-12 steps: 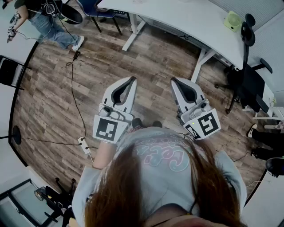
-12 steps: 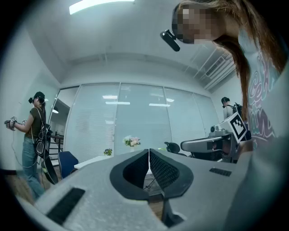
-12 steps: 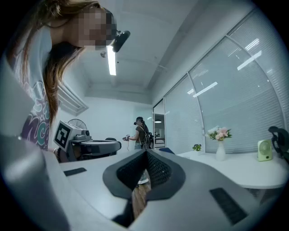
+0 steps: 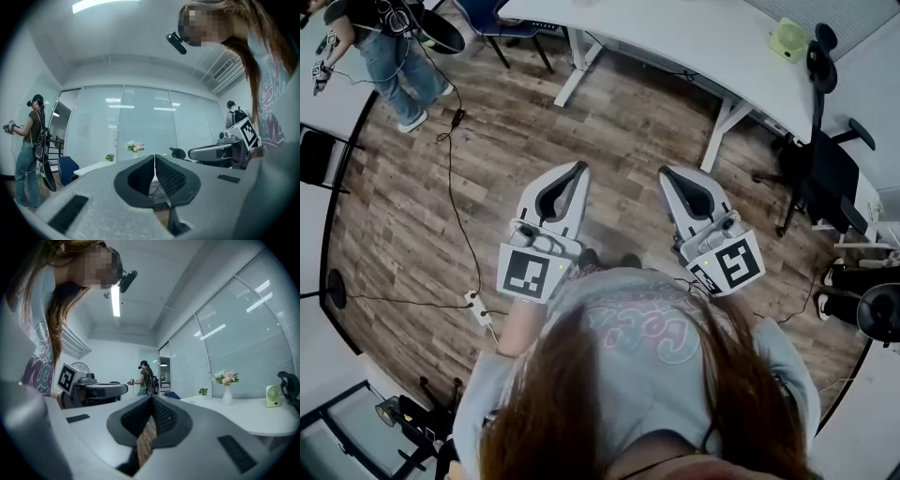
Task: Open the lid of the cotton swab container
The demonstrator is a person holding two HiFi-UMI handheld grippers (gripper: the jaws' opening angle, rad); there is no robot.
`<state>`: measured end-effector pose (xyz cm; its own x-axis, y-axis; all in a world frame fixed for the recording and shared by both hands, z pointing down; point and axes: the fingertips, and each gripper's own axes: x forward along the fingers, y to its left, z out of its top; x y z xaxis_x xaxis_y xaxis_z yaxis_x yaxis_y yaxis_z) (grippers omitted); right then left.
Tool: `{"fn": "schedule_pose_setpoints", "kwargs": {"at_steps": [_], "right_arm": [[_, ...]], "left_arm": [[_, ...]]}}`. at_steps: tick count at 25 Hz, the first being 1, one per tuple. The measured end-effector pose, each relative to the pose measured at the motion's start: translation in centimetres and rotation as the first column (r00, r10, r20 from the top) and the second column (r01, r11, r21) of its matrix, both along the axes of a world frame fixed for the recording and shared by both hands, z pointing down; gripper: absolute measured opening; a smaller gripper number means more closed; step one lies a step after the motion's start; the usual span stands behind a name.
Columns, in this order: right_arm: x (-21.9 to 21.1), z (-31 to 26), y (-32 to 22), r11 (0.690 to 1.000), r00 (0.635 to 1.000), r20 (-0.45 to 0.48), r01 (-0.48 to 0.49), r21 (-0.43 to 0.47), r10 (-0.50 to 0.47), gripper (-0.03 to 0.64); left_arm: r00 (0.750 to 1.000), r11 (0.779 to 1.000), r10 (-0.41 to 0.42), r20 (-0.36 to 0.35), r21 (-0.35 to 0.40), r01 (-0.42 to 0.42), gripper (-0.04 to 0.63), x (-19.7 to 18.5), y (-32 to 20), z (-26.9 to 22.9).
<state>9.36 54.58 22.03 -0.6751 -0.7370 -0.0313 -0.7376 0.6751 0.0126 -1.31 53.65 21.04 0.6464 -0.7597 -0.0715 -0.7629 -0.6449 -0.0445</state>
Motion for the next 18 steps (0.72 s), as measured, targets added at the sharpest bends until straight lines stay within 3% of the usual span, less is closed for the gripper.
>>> {"fn": "schedule_pose_setpoints", "kwargs": {"at_steps": [5, 12, 13, 15, 16, 18], "right_arm": [[0.2, 0.0, -0.4, 1.000, 1.000, -0.009, 0.000, 0.001, 0.000, 0.005], [0.0, 0.2, -0.8, 1.000, 1.000, 0.019, -0.005, -0.005, 0.005, 0.006], [-0.2, 0.3, -0.8, 1.000, 1.000, 0.021, -0.001, -0.007, 0.002, 0.026], [-0.4, 0.3, -0.8, 1.000, 1.000, 0.030, 0.001, -0.015, 0.000, 0.129], [-0.5, 0.2, -0.8, 1.000, 0.999, 0.034, -0.005, -0.016, 0.005, 0.140], [-0.5, 0.1, -0.9, 1.000, 0.999, 0.037, -0.024, -0.009, 0.024, 0.202]], "left_arm": [[1.000, 1.000, 0.003, 0.026, -0.009, -0.002, 0.011, 0.4, -0.1, 0.2], [1.000, 1.000, -0.022, 0.012, -0.016, 0.023, 0.012, 0.2, -0.3, 0.3], [1.000, 1.000, -0.024, 0.005, -0.013, 0.024, 0.012, 0.1, -0.3, 0.2], [0.999, 1.000, -0.031, -0.011, -0.003, 0.031, 0.016, -0.2, -0.3, -0.2], [0.999, 0.999, -0.036, -0.014, -0.005, 0.036, 0.044, -0.4, -0.4, -0.3], [0.999, 0.999, -0.038, 0.007, -0.032, 0.039, 0.169, -0.7, -0.4, 0.2]]}}
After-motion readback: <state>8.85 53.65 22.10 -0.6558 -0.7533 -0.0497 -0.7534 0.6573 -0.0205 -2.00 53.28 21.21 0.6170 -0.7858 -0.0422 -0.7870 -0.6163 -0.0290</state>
